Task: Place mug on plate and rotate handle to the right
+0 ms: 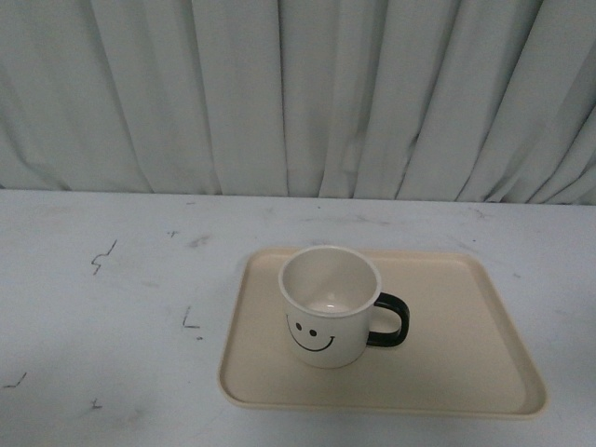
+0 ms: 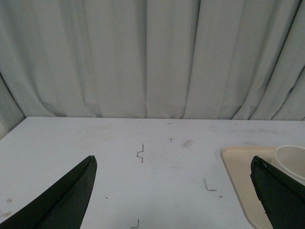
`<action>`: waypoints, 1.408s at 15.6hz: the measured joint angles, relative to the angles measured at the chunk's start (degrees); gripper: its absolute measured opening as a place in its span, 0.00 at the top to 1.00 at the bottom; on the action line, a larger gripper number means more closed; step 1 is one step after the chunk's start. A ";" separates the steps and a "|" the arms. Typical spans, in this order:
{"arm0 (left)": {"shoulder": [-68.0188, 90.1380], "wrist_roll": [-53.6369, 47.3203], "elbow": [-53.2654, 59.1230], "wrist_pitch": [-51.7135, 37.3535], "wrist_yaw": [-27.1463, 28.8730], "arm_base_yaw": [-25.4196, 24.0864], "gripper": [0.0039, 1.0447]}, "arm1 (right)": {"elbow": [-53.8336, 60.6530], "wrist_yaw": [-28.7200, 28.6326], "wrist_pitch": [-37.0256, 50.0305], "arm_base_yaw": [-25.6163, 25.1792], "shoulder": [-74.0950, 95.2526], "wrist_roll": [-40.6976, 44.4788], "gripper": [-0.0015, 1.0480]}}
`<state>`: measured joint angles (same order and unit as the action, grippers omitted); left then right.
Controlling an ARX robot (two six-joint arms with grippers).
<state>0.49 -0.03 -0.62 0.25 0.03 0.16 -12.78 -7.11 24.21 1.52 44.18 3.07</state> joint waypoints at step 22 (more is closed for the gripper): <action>0.00 -0.02 0.00 -0.04 -0.02 0.00 0.06 | -52.41 6.08 -19.76 21.11 71.93 -8.87 0.17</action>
<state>0.49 -0.05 -0.62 0.21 0.01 0.16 -65.19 -1.04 4.45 22.63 116.11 -5.80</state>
